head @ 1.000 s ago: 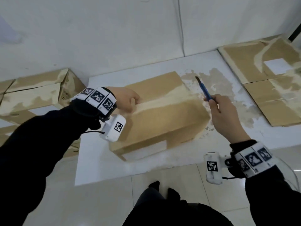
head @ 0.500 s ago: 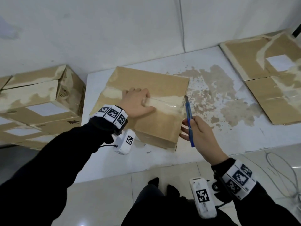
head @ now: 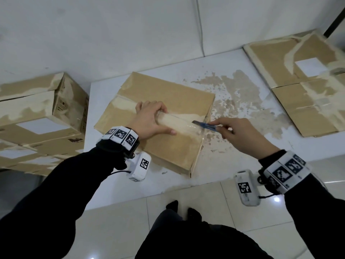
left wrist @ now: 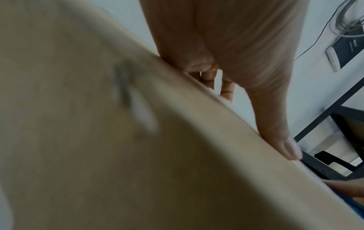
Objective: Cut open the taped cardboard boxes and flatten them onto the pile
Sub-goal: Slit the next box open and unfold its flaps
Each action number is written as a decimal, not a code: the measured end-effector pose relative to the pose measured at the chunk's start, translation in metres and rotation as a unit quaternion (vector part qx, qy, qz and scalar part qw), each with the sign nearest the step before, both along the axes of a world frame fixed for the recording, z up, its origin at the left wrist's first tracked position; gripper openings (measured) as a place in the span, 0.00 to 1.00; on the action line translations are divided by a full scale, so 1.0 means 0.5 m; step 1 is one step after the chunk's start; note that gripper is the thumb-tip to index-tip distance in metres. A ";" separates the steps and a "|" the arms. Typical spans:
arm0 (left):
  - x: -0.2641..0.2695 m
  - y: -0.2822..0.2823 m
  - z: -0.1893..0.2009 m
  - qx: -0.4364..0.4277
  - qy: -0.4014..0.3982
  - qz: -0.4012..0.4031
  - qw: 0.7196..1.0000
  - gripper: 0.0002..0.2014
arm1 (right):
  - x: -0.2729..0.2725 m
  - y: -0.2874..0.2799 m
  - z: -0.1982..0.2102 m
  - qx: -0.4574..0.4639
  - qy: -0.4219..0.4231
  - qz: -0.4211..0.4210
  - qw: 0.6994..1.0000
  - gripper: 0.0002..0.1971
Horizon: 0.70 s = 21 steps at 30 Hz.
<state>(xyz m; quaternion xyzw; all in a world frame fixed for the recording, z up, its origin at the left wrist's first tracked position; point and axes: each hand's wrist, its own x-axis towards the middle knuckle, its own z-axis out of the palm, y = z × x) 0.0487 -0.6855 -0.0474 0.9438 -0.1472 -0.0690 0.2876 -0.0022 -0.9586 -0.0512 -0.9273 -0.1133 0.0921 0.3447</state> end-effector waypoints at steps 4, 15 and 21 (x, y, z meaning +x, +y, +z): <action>0.006 -0.001 -0.002 -0.002 0.001 -0.025 1.000 0.39 | -0.012 -0.015 0.000 0.011 0.016 0.025 0.999 0.13; -0.005 -0.055 0.019 0.196 0.040 -0.136 0.970 0.34 | -0.034 0.032 -0.012 0.032 -0.025 0.009 0.999 0.13; -0.001 -0.041 0.020 0.139 0.069 -0.099 0.983 0.38 | -0.036 -0.023 0.003 -0.020 -0.034 0.027 0.999 0.14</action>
